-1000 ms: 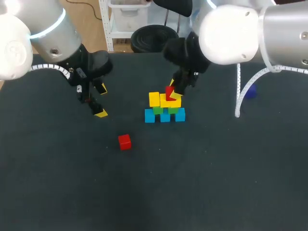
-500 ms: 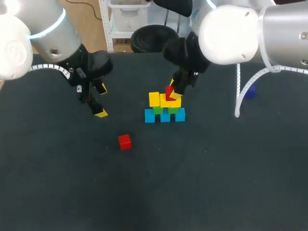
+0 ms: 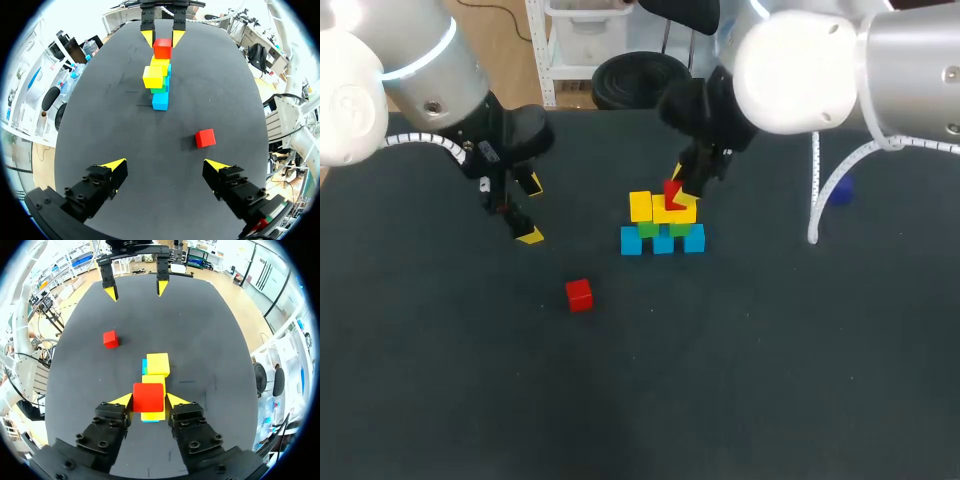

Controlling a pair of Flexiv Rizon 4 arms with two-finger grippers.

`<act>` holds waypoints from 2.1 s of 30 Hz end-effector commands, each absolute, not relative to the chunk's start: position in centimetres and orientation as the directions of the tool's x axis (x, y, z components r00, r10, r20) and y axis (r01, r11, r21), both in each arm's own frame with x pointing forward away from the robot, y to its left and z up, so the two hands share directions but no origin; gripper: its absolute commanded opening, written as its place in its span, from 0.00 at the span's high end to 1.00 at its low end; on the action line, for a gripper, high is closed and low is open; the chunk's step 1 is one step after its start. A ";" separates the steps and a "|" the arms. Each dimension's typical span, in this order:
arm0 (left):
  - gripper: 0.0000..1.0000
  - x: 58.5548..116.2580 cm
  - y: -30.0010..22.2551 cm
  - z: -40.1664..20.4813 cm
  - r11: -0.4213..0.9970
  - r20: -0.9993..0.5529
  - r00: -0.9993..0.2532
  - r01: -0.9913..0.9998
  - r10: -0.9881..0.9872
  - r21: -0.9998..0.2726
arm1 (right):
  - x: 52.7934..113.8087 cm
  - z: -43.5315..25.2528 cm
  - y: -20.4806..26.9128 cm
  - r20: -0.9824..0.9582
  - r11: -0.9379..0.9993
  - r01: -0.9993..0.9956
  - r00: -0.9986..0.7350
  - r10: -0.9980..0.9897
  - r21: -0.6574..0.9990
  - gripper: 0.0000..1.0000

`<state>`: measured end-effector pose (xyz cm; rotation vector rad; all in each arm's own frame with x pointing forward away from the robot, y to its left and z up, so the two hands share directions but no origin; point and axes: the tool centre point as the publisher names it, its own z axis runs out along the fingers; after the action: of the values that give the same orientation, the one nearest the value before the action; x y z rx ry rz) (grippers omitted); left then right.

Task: Place the blue cubes, place green cubes on the blue cubes, place the yellow cubes on the green cubes, then place the red cubes on the yellow cubes, and place purple cube on the red cubes.

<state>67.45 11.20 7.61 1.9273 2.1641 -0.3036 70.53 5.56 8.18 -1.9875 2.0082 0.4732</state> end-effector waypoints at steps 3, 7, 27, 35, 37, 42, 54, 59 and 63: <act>0.00 67.5 11.3 7.6 0.112 -0.306 -0.108 0.994 0.946 -0.003 | 70.6 8.2 5.5 -0.416 0.003 -0.999 -0.019 -0.909 0.040 0.54; 0.00 67.5 11.3 7.6 0.112 -0.306 -0.108 0.994 0.946 -0.003 | 70.6 8.1 5.5 -0.417 0.002 -0.999 -0.019 -0.909 0.041 0.53; 0.00 67.5 11.3 7.6 0.112 -0.306 -0.108 0.994 0.946 -0.003 | 71.0 8.1 5.7 -0.420 0.000 -0.999 -0.017 -0.908 0.040 0.50; 0.00 67.5 11.3 7.6 0.112 -0.306 -0.108 0.994 0.946 -0.003 | 71.1 7.9 5.7 -0.420 0.001 -0.999 -0.020 -0.907 0.044 0.56; 0.00 67.5 11.3 7.6 0.112 -0.306 -0.108 0.994 0.946 -0.003 | 71.1 7.9 5.7 -0.420 0.001 -0.999 -0.020 -0.907 0.044 0.56; 0.00 67.5 11.3 7.6 0.112 -0.306 -0.108 0.994 0.946 -0.003 | 71.1 7.9 5.7 -0.421 0.001 -0.999 -0.019 -0.907 0.044 0.56; 0.00 67.5 11.3 7.6 0.112 -0.306 -0.108 0.994 0.946 -0.003 | 71.1 7.9 5.7 -0.421 0.000 -0.999 -0.018 -0.907 0.043 0.56; 0.00 67.5 11.3 7.6 0.112 -0.306 -0.108 0.994 0.946 -0.003 | 71.1 7.8 5.7 -0.422 -0.001 -0.999 -0.018 -0.907 0.044 0.56; 0.00 67.5 11.3 7.6 0.112 -0.306 -0.108 0.994 0.946 -0.003 | 71.2 7.8 5.7 -0.423 -0.001 -0.999 -0.018 -0.906 0.045 0.56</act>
<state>67.45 11.20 7.61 1.9273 2.1641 -0.3036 70.95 5.67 7.91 -1.9846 2.0075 0.4819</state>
